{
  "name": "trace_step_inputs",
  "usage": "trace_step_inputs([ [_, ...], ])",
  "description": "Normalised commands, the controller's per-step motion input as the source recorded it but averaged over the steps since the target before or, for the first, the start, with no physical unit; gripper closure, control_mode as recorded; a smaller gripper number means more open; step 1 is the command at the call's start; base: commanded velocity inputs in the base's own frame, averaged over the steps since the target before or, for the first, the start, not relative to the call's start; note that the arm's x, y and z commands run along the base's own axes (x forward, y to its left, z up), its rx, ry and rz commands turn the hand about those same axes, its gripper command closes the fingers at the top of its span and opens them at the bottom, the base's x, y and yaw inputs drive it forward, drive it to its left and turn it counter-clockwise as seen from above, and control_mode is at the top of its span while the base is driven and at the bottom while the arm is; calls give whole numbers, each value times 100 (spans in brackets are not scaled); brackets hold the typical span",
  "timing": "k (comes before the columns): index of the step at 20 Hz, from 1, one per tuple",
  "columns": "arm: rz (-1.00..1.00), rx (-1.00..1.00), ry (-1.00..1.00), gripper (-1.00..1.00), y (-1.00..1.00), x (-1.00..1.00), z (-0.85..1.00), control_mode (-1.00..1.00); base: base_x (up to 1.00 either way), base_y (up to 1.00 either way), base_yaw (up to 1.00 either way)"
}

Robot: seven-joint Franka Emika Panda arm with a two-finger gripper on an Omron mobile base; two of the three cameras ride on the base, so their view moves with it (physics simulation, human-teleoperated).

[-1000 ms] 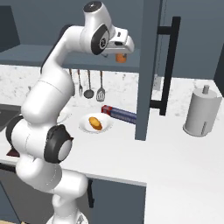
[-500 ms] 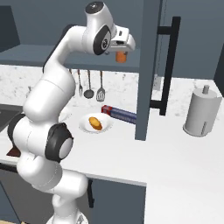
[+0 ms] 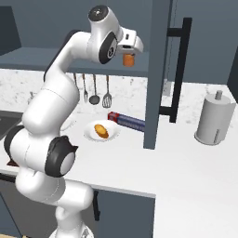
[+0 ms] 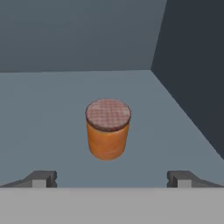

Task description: From the different types of pastries on the counter, select a croissant and place it on the cutting board. Then retrieve a jar of jam from the cabinet and place it alongside the croissant on the cutting board.

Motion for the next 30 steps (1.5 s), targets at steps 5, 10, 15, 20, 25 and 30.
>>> trace_step_inputs([
  [5, 0, 0, -4, -100, 1, 0, 0, -100, 0, 0, 0],
  [10, 0, 0, 0, -100, 0, 3, -7, -100, 0, 0, 0],
  [15, 0, 0, -3, -100, 0, 14, 0, -100, 0, 0, 0],
  [20, 0, 0, -5, -100, 0, 8, 0, -100, 0, 0, 0],
  [25, 0, 0, -3, -100, 0, 0, -7, -100, 0, 0, 0],
  [30, 0, 0, -2, -100, 0, 0, -20, -100, 0, 0, 0],
])
